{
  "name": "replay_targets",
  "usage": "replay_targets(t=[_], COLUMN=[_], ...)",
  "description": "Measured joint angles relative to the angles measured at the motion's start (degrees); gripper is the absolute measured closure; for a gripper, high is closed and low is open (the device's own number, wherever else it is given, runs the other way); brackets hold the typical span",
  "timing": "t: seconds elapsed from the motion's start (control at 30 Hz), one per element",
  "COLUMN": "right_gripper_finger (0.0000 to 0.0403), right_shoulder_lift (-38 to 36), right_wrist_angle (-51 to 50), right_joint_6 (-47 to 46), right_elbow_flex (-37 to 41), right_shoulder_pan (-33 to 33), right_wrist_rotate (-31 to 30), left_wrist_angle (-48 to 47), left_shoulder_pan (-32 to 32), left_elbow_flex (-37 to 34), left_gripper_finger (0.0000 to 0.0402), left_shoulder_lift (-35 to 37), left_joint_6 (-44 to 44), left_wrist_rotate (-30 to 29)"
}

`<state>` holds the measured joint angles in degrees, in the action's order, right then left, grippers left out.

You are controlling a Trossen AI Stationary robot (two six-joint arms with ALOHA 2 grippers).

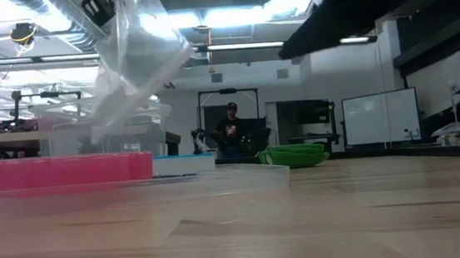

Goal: Roll bandage
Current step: Open the transparent zip bag

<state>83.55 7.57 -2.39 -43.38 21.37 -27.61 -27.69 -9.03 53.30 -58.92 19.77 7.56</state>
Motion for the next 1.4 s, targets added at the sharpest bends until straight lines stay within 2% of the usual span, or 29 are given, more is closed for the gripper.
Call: replay_targets(t=[0.43,0.63,0.83,0.97,1.4], right_gripper_finger=[0.0178,0.0178,0.0178,0.0178,0.0178], right_shoulder_lift=[0.86,7.3,14.21,16.8,17.66], right_wrist_angle=[0.17,0.08,-0.05,0.02,0.0], right_joint_6=[27.18,37.2,47.94,51.58,60.16], right_elbow_flex=[-4.26,-8.31,-13.77,-17.25,-21.11], right_shoulder_pan=[0.04,0.04,0.04,0.04,2.92], right_wrist_rotate=[-5.56,-6.0,-11.49,-13.43,-11.38], left_wrist_angle=[1.93,3.66,4.25,4.31,4.34], left_shoulder_pan=[2.8,3.21,3.21,3.21,4.49], left_elbow_flex=[0.0,0.0,0.0,0.0,0.0], left_gripper_finger=[0.0401,0.0401,0.0401,0.0401,0.0401], left_shoulder_lift=[-0.02,-0.04,-0.07,-0.07,-0.07], left_joint_6=[1.62,2.81,3.69,4.86,6.51], left_wrist_rotate=[1.46,1.5,2.76,2.84,3.03])
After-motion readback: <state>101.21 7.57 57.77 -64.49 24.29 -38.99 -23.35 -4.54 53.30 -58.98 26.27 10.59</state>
